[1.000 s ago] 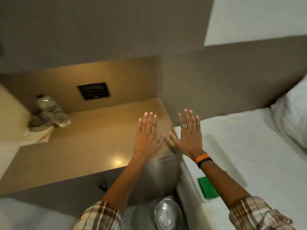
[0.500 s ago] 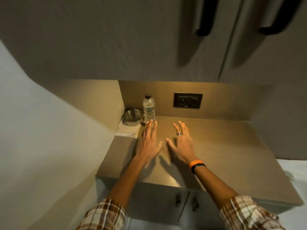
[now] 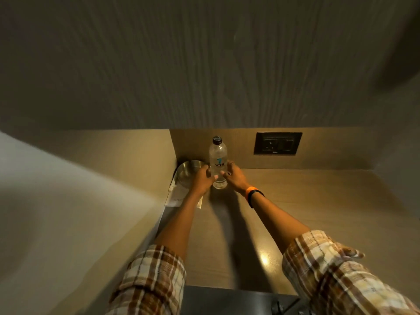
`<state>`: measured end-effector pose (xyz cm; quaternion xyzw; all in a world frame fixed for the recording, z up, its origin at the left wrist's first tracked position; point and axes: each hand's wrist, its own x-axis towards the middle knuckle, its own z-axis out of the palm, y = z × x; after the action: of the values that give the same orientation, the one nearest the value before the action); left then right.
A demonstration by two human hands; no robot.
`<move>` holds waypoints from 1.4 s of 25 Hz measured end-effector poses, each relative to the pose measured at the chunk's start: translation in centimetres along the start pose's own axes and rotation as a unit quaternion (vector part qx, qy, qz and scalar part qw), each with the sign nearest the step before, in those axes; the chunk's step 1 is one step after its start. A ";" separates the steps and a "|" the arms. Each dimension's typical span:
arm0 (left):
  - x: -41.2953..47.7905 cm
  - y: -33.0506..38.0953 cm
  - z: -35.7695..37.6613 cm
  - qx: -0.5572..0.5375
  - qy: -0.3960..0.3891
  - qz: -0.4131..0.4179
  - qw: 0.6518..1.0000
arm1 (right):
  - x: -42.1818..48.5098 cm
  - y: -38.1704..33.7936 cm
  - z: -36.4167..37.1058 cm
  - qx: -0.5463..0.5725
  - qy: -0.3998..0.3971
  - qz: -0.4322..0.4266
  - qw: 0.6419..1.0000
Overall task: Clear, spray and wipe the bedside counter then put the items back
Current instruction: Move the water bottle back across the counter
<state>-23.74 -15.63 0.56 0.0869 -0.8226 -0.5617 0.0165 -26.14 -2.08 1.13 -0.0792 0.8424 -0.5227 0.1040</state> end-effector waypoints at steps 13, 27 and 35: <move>-5.3 9.0 22.7 -0.105 -0.098 0.124 0.982 | -9.6 10.6 -21.0 0.105 0.075 0.019 0.992; -7.4 14.2 42.6 -0.123 -0.130 0.052 0.982 | -12.1 22.4 -37.2 0.213 0.090 0.062 0.971; -7.7 13.9 43.3 -0.143 -0.114 0.061 0.981 | -12.2 23.1 -37.2 0.212 0.063 0.029 0.975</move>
<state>-23.25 30.45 -1.96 -0.0313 -0.7339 -0.6778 -0.0315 -24.49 43.20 -2.35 0.0022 0.7190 -0.6903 0.0808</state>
